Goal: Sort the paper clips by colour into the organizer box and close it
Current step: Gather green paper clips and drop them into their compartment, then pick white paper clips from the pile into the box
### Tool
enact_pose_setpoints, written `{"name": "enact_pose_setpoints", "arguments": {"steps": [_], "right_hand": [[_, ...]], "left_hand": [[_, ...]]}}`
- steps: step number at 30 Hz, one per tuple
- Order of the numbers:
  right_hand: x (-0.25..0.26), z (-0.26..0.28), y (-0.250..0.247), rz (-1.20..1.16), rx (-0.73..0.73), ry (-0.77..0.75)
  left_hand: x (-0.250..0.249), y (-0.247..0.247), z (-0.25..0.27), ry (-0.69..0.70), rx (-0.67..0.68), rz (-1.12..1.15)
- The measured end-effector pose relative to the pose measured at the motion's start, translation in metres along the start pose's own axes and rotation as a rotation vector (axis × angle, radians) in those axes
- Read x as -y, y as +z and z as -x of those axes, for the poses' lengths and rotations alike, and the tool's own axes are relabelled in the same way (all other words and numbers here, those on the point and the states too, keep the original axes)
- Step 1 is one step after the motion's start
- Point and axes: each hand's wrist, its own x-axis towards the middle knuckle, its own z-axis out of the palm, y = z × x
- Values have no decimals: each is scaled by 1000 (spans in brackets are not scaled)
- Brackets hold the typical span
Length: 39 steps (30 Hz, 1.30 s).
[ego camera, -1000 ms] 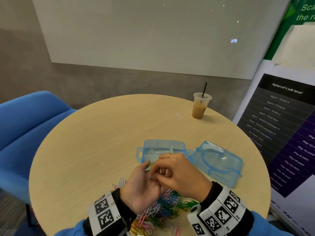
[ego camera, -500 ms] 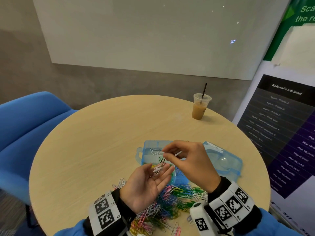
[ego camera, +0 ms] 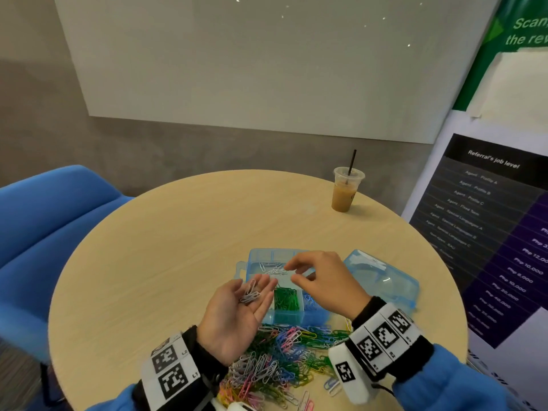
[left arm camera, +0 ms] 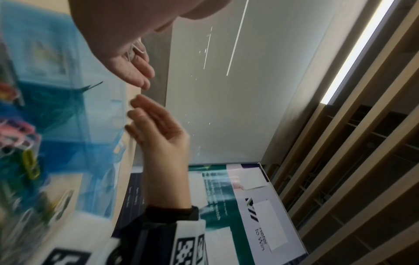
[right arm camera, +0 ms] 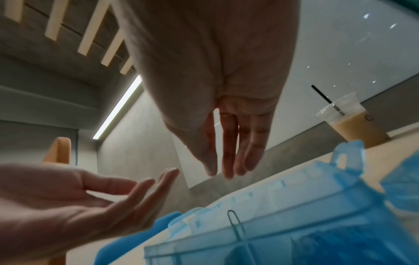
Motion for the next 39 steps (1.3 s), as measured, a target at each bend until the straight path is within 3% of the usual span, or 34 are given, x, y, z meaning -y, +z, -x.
{"name": "enact_pose_setpoints", "arguments": {"steps": [5,9,13,17,24,29,39], "right_hand": [[1,-18,14,203,338,16],[1,-19,24,283,469,70],[1,-15,19,335,387,60],[0,-4,-2,178,235,43],[4,19,-24,101,178,-4],[-3,39,-32,147,236,-81],[-24,73,-28,235,296,-39]], "left_hand": [[-22,1,3,55,0,-23],[-29,1,3,43,16,-19],[-30,-2,1,34,34,-46],[-40,13,-8,64,56,-96],[-57,51,-49,49,6,-724],[-53,45,-25,30,135,-961],[-53,-12,37,330,259,-1831]]}}
